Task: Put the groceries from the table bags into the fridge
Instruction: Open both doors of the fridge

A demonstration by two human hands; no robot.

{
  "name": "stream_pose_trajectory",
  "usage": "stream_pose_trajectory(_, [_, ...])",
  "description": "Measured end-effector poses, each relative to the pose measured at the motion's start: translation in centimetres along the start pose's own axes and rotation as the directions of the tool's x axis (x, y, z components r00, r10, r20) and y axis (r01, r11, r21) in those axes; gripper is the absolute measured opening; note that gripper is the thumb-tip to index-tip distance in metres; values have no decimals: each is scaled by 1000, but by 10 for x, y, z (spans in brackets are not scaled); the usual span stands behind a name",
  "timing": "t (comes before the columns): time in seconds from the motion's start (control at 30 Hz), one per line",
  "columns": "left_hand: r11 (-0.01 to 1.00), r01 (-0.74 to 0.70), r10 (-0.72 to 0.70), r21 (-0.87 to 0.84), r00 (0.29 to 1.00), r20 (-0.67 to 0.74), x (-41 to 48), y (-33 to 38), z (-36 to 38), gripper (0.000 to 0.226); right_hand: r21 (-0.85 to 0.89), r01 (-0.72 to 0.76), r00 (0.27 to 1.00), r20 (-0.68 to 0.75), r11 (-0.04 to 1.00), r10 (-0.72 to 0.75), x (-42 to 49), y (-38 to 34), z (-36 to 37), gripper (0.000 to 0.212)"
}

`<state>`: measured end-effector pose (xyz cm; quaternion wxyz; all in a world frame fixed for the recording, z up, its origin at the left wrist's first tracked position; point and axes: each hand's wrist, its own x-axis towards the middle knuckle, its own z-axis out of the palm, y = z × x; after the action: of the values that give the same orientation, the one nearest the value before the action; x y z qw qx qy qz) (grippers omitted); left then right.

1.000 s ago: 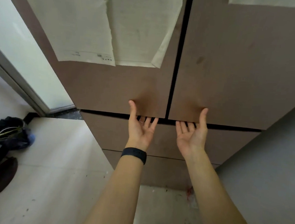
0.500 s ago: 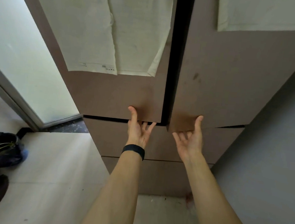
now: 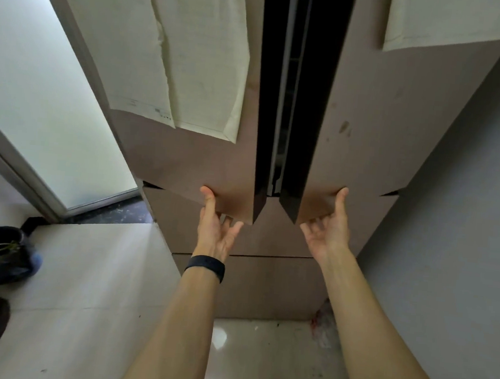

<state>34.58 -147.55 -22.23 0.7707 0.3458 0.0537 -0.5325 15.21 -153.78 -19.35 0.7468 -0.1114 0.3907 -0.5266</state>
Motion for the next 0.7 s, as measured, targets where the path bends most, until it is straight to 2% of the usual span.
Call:
stream_pose_trajectory(0.1, [1000,5,-5,29,1000,-6,-12,5,-2,92,-18,28,1000,-2,999,-28,-6,-2,-7,85])
stream_pose_trajectory(0.23, [992,3,-5,125,1000,12,-29,17,-11,97,-77,58,998,-25,995,-60,-12,-3,-16,105])
stream_pose_trajectory(0.3, [973,-15,9,232,1000,30,-39,26,-17,94,-121,39,999,-28,992,-43,-17,-1,-22,103])
stream_pose_trajectory(0.37, [912,-92,116,401,993,-36,-51,35,-20,88,-161,-3,999,-35,987,-3,-33,9,-32,88])
stream_pose_trajectory(0.43, [768,-242,384,593,915,-123,-64,42,-19,72,-233,-70,996,-71,970,55,-63,32,-42,68])
stream_pose_trajectory(0.47, [667,-339,518,663,851,-86,-74,46,-14,62,-305,-91,995,-71,948,72,-80,42,-44,54])
stream_pose_trajectory(0.53, [395,-541,687,743,710,152,-92,53,-2,55,-483,-47,998,11,875,60,-105,55,-38,26])
stream_pose_trajectory(0.57, [235,-608,720,758,633,284,-99,57,4,58,-557,26,996,85,830,26,-113,55,-29,18])
stream_pose_trajectory(0.63, [-58,-678,714,733,484,505,-108,64,16,69,-617,183,974,222,765,-54,-120,50,-5,14])
stream_pose_trajectory(0.7, [-262,-707,650,657,374,662,-114,68,29,82,-626,328,935,324,707,-146,-123,41,21,19])
